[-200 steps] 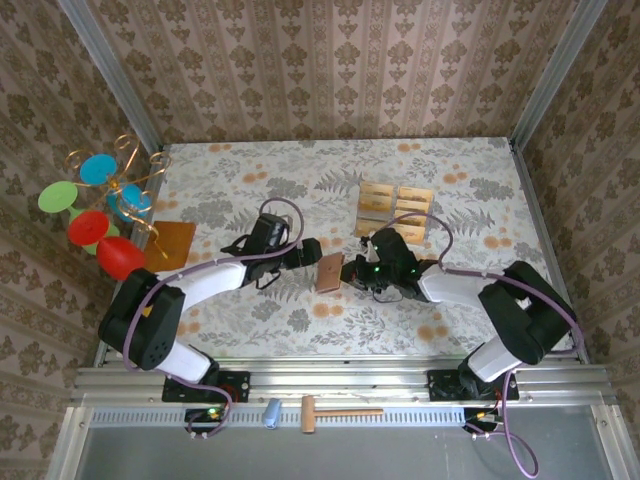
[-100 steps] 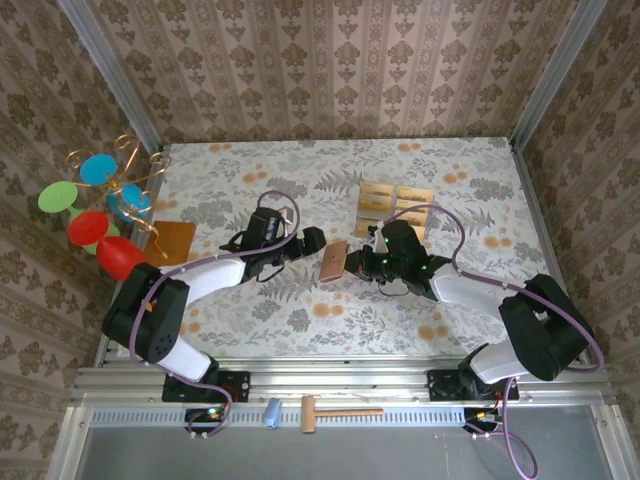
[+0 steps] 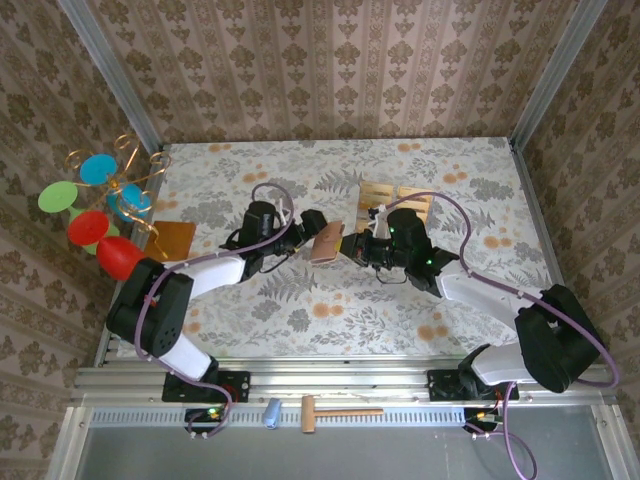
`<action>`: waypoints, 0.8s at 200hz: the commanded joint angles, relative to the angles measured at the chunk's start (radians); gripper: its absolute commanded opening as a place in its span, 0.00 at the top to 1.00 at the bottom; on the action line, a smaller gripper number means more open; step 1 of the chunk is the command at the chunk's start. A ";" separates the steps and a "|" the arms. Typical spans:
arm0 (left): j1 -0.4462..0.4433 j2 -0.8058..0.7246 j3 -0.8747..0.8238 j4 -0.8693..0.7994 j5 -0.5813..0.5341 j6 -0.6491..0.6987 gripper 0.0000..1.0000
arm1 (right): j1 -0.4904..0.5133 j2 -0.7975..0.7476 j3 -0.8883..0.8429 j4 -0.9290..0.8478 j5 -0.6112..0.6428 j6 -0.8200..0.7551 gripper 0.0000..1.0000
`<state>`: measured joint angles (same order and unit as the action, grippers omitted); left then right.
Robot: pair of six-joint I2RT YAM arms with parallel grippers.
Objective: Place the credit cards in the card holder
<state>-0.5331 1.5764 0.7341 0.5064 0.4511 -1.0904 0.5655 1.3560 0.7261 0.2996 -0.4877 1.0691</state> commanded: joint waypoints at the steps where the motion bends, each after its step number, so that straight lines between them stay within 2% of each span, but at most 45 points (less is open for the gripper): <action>1: 0.005 0.026 -0.021 0.153 0.042 -0.116 0.06 | -0.006 0.019 0.036 0.076 -0.033 0.035 1.00; 36: 0.005 0.071 -0.041 0.318 0.061 -0.217 0.20 | -0.006 0.029 0.029 0.096 -0.034 0.041 1.00; 67: 0.007 0.080 -0.047 0.364 0.067 -0.236 0.34 | -0.007 0.029 0.012 0.098 -0.026 0.036 1.00; 160: 0.027 0.039 -0.059 0.351 0.063 -0.208 0.53 | -0.009 0.077 -0.007 0.099 -0.017 0.031 1.00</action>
<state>-0.5144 1.6539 0.6830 0.8192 0.4988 -1.3087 0.5598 1.4216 0.7265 0.3706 -0.5022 1.1007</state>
